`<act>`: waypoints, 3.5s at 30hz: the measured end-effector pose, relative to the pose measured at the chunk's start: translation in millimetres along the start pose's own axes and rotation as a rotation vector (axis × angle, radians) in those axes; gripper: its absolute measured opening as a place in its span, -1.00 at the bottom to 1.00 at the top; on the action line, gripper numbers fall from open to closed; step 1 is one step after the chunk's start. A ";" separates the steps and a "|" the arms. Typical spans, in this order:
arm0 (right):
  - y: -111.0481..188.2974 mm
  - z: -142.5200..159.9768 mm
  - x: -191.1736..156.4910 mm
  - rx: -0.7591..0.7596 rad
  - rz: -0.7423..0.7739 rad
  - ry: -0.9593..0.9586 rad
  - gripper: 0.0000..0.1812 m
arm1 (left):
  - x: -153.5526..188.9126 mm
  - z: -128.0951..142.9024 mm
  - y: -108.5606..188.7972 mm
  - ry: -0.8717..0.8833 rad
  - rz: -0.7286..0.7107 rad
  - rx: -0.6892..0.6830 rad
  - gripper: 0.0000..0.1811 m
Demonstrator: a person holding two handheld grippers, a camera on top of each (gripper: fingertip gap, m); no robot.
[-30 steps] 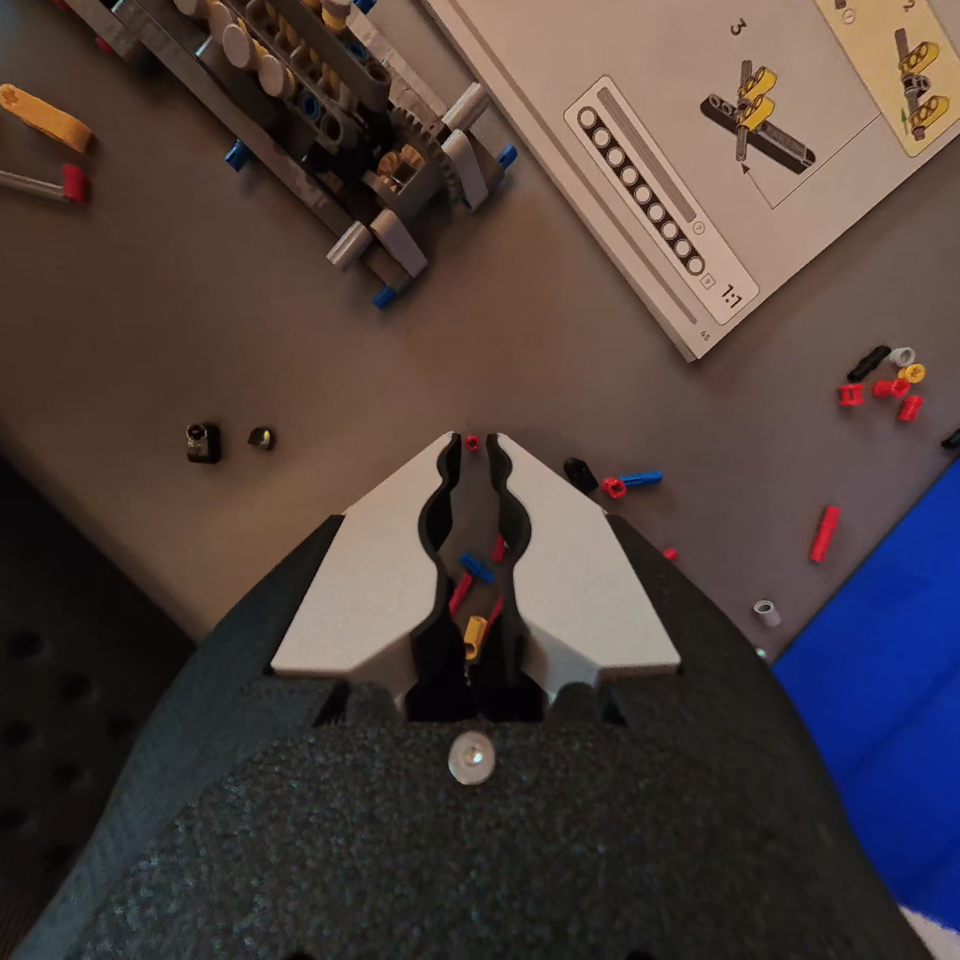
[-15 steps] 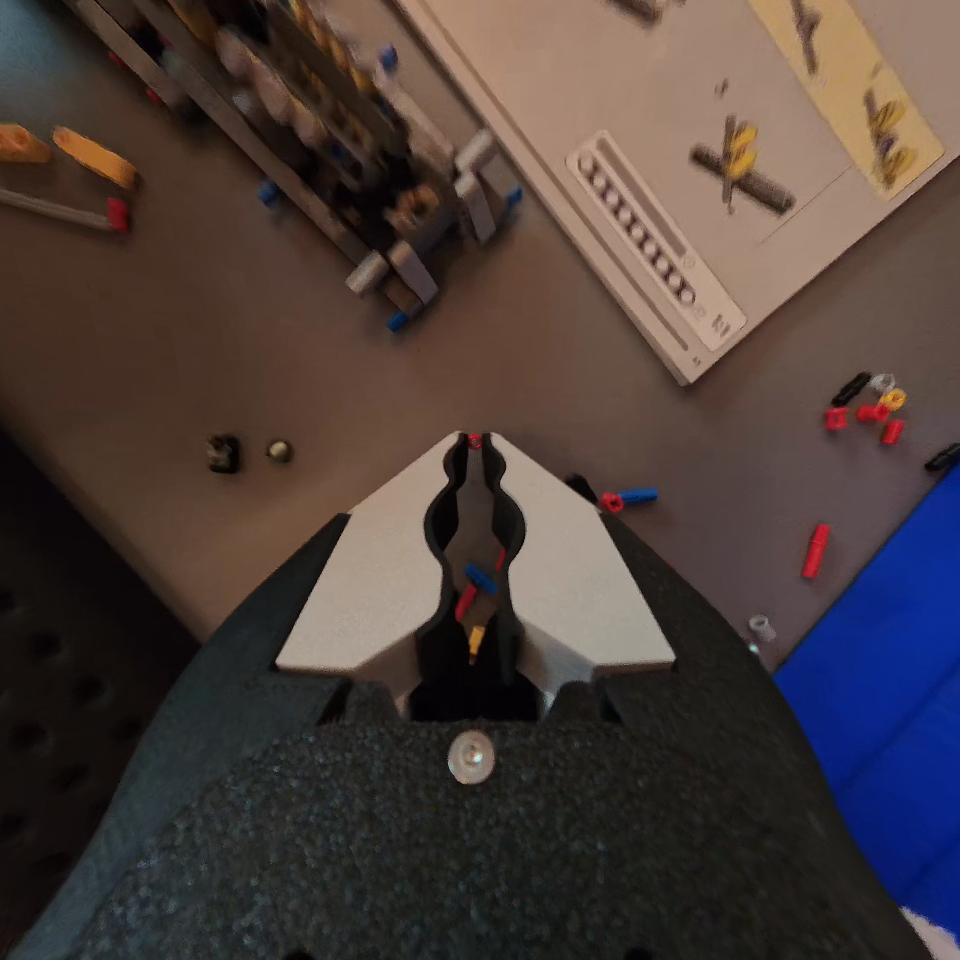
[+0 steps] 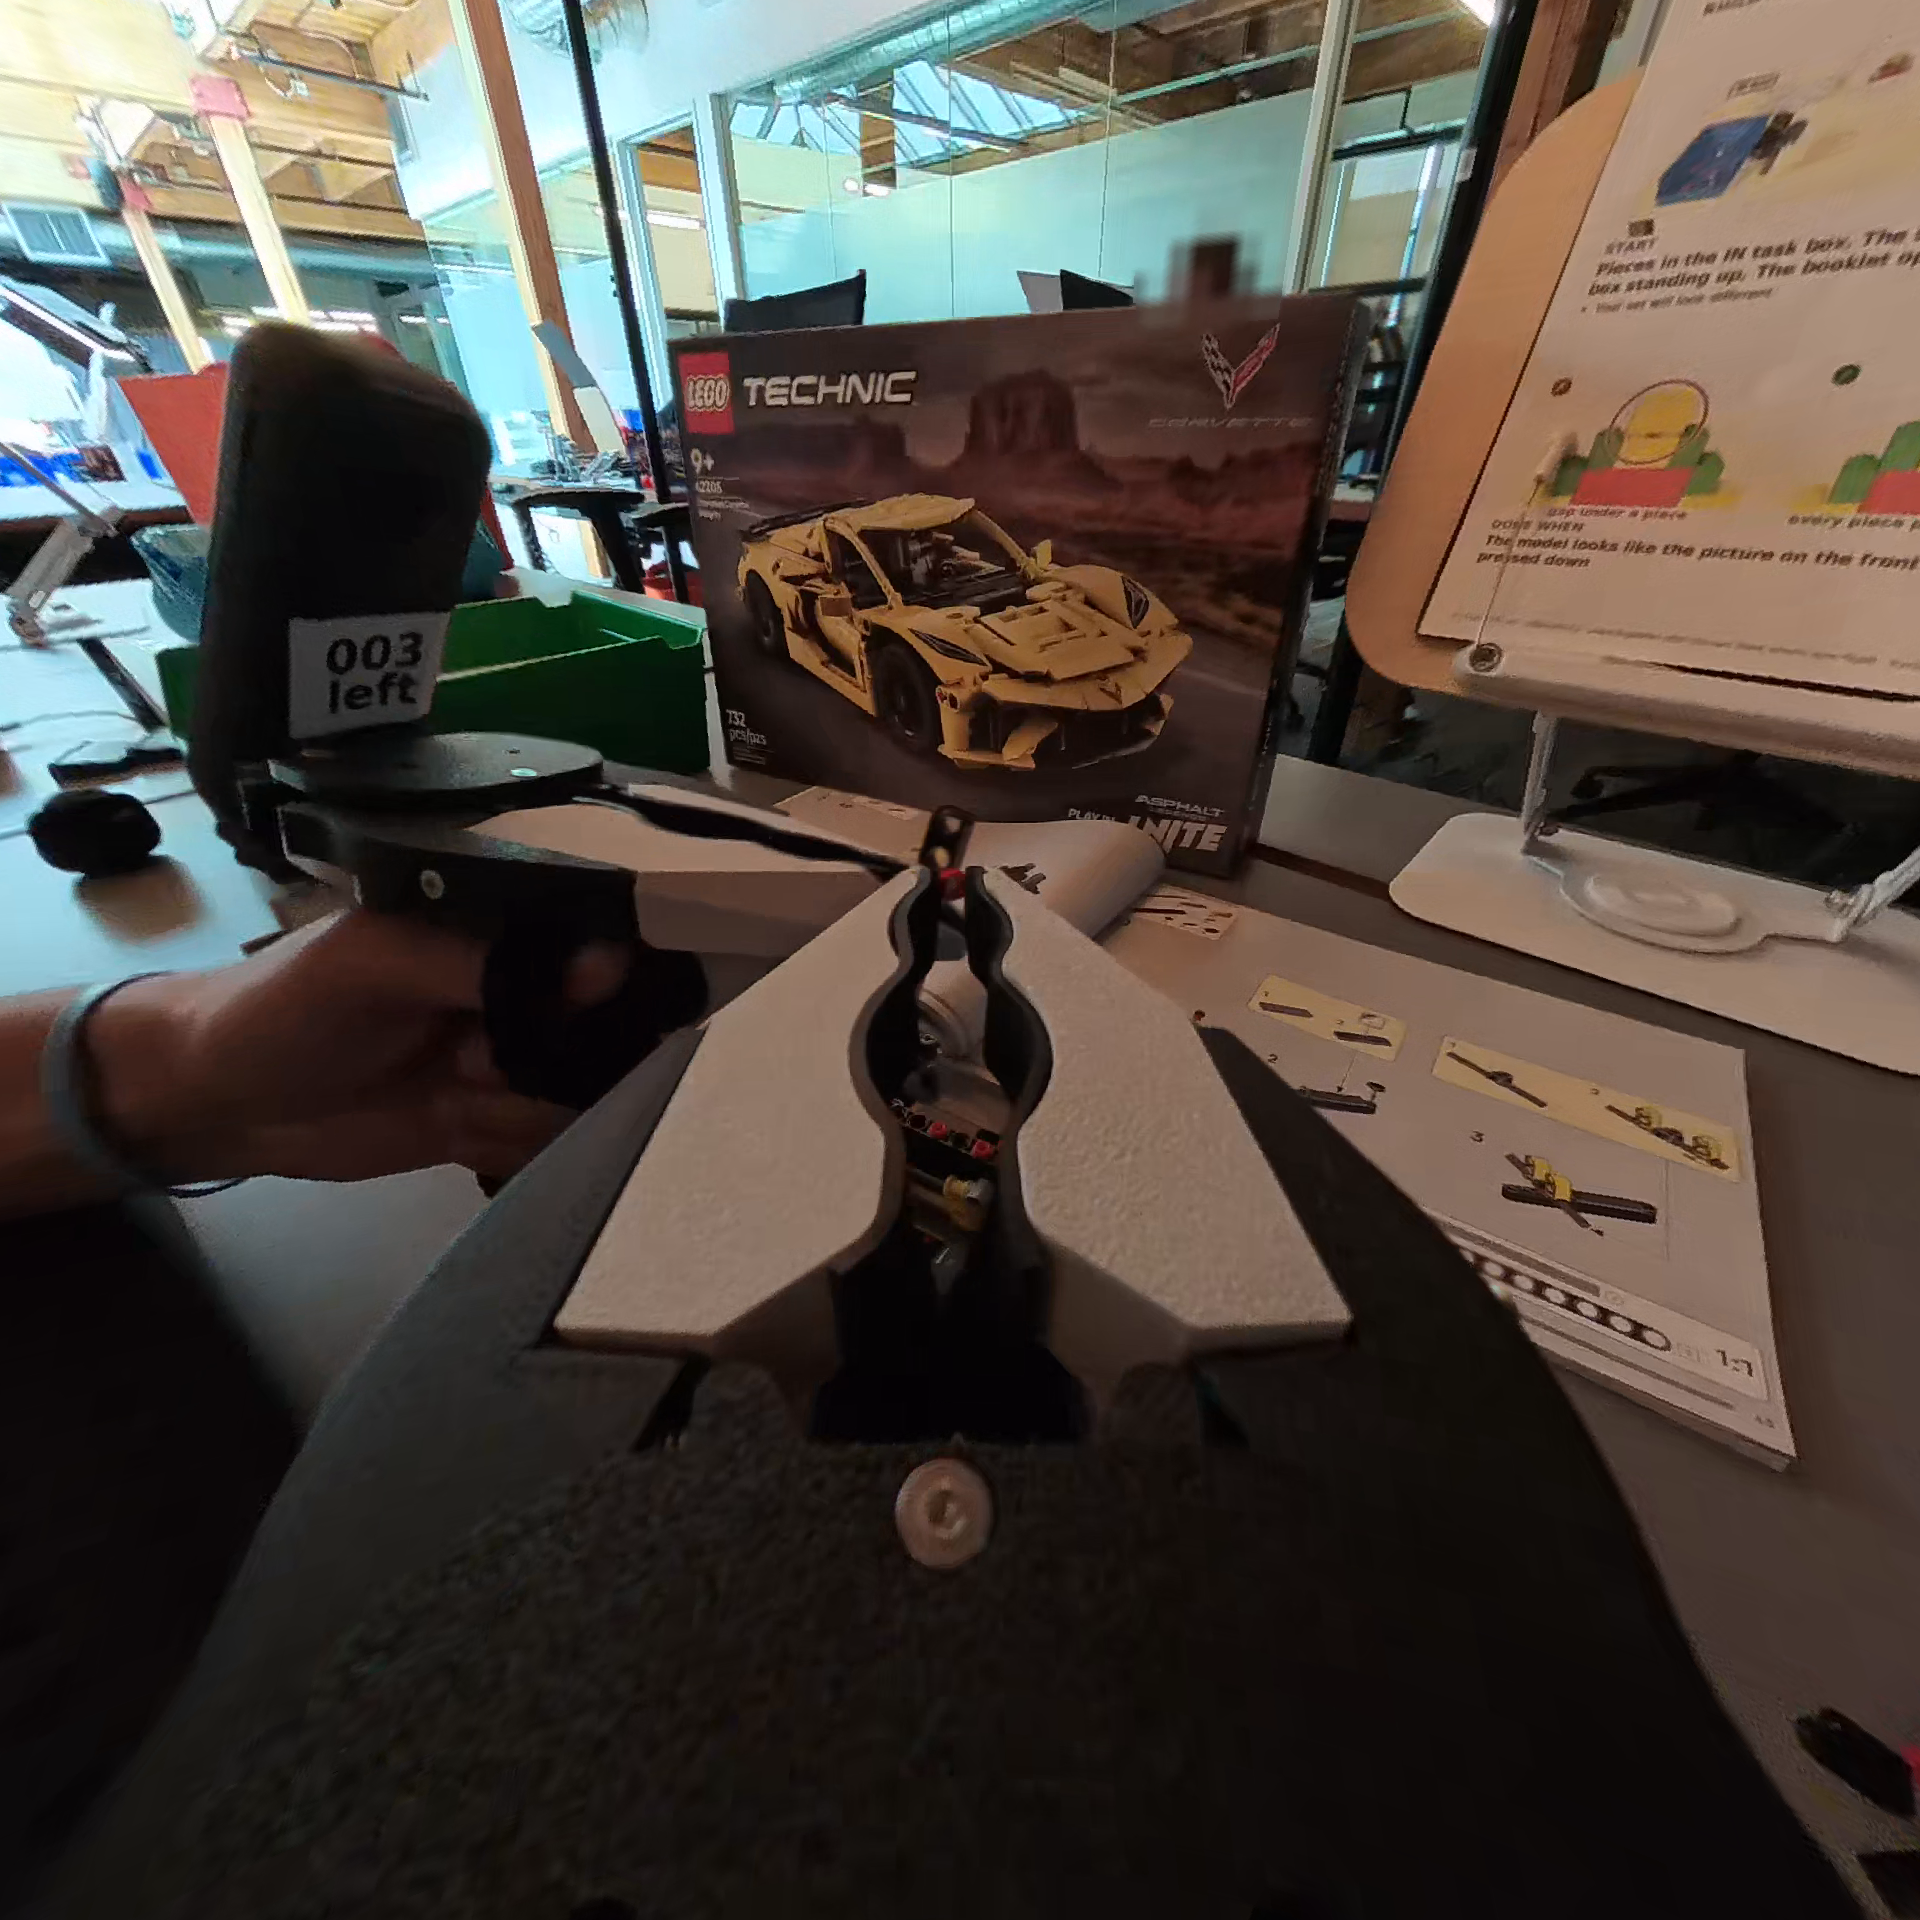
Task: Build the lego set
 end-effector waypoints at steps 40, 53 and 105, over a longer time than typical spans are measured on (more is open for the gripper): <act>-5.7 6.8 -0.3 0.058 0.131 0.175 -0.96 | 2.9 6.8 -9.0 0.032 -0.056 0.012 -0.93; -7.9 8.5 -0.5 0.057 0.116 0.176 -0.96 | 0.8 6.7 -7.8 0.012 -0.079 0.022 -0.93; 17.6 3.2 -11.3 0.079 -0.719 -0.481 -0.90 | 42.8 4.7 4.0 0.030 0.368 -0.027 -0.93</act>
Point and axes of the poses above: each gripper's, where its closed fingertips meet, y back along the fingers, z out of its underside, x = y × z across the jaws, the point moved 3 cm from there along y, back along the fingers
